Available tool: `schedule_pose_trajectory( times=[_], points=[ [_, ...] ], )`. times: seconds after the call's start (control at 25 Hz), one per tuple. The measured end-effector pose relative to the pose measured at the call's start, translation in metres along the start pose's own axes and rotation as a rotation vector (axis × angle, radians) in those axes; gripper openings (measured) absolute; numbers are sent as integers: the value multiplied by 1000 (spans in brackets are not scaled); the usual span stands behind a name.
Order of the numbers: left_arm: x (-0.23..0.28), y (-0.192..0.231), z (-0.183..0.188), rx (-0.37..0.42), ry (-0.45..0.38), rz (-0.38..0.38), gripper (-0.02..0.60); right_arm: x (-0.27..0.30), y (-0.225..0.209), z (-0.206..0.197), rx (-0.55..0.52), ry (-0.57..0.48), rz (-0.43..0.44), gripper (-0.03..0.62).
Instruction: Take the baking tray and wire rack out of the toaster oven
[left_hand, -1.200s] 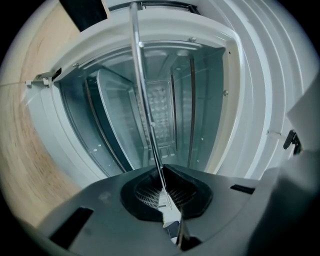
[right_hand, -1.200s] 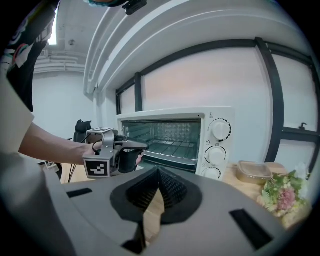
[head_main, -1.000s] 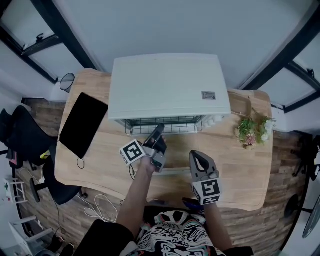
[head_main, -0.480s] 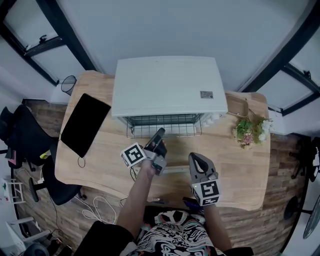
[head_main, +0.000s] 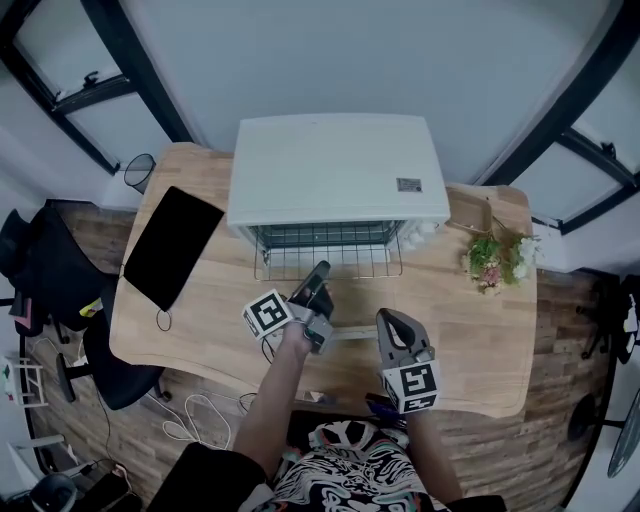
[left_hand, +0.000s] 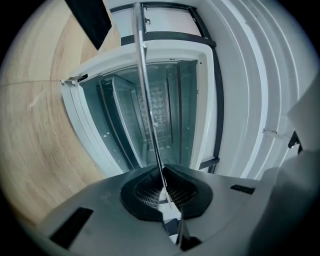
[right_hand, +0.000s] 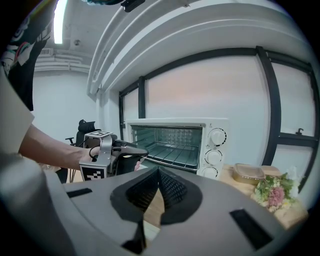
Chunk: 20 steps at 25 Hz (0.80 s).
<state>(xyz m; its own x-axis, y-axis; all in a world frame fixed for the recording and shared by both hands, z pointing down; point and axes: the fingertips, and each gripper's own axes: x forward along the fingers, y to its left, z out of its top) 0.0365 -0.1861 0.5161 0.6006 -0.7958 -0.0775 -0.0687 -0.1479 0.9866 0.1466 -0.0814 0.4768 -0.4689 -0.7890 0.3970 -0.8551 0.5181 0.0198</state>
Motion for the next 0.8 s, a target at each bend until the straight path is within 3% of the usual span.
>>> schedule_pose_trajectory(
  times=[0.16, 0.8],
  points=[
    [-9, 5, -3, 27, 6, 40, 14, -5, 4, -3, -6, -2, 0, 0],
    [-33, -17, -26, 17, 17, -35, 15, -17, 23, -4, -24, -15, 21, 1]
  ],
)
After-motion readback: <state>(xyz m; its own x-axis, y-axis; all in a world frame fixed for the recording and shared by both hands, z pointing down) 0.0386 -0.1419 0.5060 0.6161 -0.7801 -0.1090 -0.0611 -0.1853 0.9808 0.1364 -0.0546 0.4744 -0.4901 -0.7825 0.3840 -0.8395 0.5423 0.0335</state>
